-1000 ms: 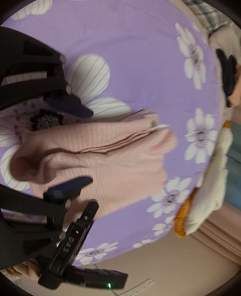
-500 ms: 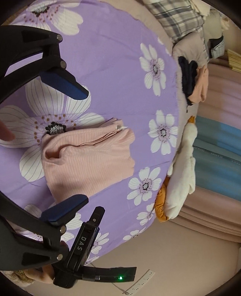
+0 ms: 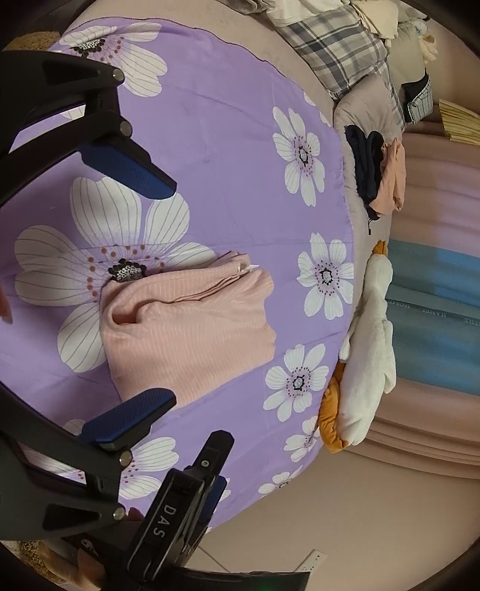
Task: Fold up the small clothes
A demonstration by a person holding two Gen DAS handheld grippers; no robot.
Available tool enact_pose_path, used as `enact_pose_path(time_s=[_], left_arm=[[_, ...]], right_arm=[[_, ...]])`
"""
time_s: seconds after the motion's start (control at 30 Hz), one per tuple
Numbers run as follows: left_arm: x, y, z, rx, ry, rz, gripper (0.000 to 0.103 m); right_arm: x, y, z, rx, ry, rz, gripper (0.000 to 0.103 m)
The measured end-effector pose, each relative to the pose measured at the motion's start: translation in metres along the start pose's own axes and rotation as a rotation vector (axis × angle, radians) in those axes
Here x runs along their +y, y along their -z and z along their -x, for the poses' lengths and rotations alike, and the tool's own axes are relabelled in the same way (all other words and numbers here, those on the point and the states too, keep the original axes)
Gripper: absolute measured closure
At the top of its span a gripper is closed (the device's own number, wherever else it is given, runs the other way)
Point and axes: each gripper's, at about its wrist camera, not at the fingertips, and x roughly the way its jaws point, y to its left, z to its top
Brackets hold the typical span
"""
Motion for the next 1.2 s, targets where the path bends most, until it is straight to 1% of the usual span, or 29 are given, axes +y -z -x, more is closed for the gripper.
enact_pose_path(time_s=[0.2,0.3,0.7,1.2], left_arm=[[-0.006,0.002,0.003,0.007,0.002,-0.005,0.001],[-0.007,0.003,0.004,0.015,0.018,0.006,0.001],[-0.014,0.006,0.006,0.027,0.050,-0.007,0.001],[-0.011,0.007,0.004,0.040,0.053,0.001,0.001]], right_arm=[[0.003,0.002,0.001,0.004,0.006,0.003,0.015],[0.003,0.004,0.001,0.010,-0.004,-0.009,0.015],[-0.001,0.006,0.000,0.025,0.010,-0.022,0.015],[-0.001,0.007,-0.003,0.036,0.013,-0.019,0.015]])
